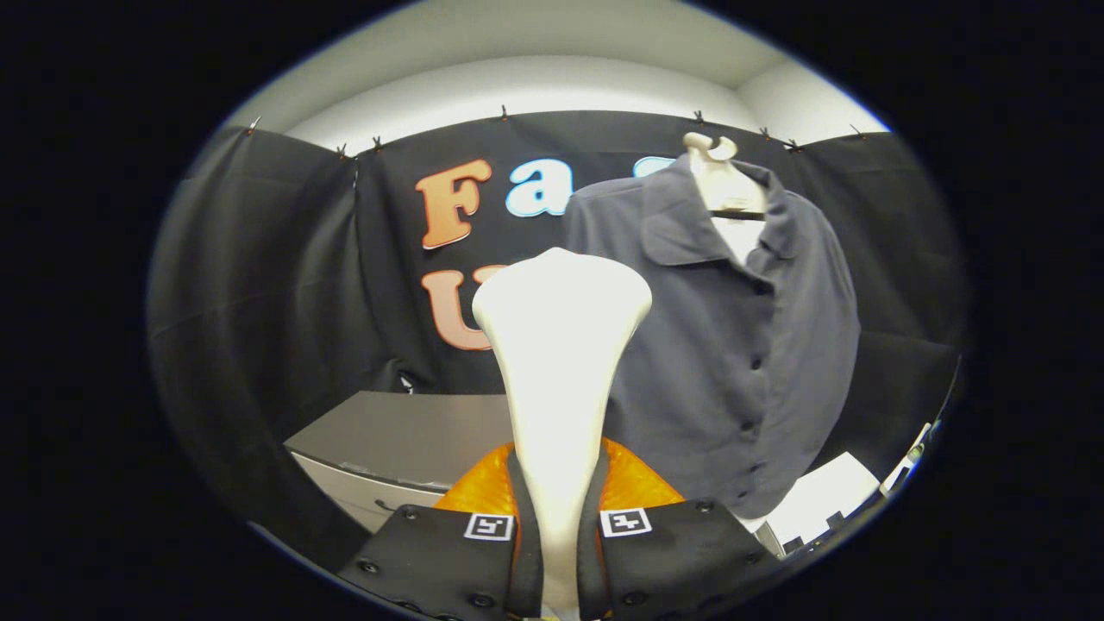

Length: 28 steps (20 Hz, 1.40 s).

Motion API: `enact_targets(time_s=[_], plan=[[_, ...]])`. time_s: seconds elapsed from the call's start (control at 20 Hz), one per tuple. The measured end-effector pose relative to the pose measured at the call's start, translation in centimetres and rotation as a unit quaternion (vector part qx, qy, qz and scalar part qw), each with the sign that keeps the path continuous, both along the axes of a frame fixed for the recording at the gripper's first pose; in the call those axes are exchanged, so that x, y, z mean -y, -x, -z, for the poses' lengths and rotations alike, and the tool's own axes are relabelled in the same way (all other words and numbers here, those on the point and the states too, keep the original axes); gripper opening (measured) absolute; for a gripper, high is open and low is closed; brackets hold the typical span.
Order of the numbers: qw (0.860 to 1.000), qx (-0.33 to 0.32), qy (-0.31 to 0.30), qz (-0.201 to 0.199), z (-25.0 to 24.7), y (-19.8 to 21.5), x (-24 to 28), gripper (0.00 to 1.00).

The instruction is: Iron the clothes twice with a garment steamer, once on the left side and once on the right side.

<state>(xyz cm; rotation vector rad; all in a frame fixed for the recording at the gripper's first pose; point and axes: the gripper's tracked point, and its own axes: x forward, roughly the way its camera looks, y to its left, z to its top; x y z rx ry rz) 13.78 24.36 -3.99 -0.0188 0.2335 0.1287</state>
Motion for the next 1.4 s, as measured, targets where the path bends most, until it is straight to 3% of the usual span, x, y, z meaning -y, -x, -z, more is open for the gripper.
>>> enact_targets(time_s=[0.3,0.75,1.0,1.4], plan=[[0.999,0.035,0.01,0.026,-2.8,-3.7,7.9,0.23],[0.999,0.041,-0.012,-0.018,-1.2,-11.9,10.8,0.23],[0.997,0.06,0.002,-0.048,0.2,-12.4,11.2,0.23],[0.998,0.01,0.008,-0.058,6.5,-10.8,11.9,0.23]])
